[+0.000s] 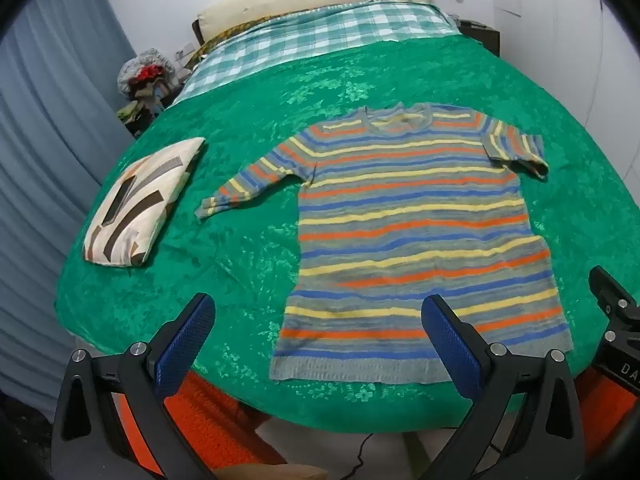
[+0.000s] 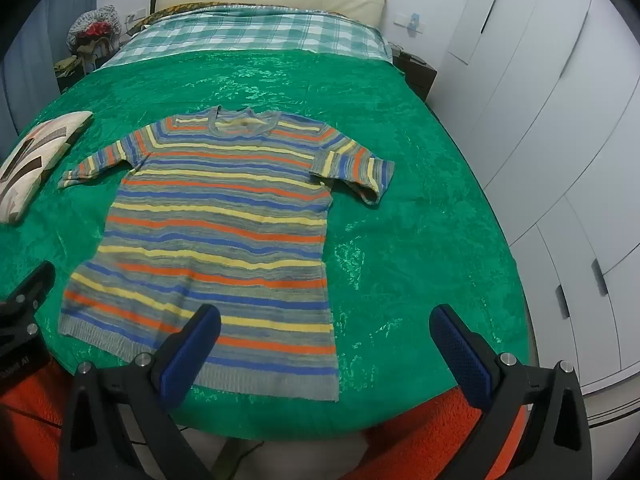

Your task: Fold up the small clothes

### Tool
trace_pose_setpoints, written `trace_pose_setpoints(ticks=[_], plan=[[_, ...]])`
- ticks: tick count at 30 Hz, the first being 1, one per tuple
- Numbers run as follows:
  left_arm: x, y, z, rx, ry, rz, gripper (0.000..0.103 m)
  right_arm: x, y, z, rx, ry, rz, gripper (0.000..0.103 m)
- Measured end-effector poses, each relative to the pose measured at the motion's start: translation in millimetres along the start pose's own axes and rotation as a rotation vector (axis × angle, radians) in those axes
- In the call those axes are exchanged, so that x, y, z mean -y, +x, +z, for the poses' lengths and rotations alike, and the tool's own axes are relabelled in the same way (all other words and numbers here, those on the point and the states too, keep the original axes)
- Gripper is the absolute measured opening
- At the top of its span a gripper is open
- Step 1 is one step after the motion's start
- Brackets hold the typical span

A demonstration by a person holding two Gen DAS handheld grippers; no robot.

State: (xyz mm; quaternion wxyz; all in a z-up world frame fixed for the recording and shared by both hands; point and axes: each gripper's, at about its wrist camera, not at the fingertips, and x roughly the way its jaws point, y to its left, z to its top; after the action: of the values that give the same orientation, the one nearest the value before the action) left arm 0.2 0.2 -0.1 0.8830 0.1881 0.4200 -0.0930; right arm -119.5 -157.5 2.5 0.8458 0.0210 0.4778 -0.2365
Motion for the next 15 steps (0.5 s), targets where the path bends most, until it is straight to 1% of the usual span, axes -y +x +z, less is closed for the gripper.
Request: trace_pose_setpoints(ticks=[6, 10, 15], plan=[[0.2, -0.6, -0.9, -0.001, 0.009, -0.015, 0.103, -0.6, 0.9, 0.7, -0.003, -0.005, -0.008, 0.103], [-6.9, 2.4, -7.2, -0.004, 0.007, -0.013, 0.103, -2.1, 1.0, 0.2, -0.001, -0.008, -0.012, 0.103], [-5.1, 3.4, -7.9, -0.018, 0.011, -0.011, 0.103, -3.0, 1.9, 0.4, -0.002, -0.009, -0.011, 0.103]])
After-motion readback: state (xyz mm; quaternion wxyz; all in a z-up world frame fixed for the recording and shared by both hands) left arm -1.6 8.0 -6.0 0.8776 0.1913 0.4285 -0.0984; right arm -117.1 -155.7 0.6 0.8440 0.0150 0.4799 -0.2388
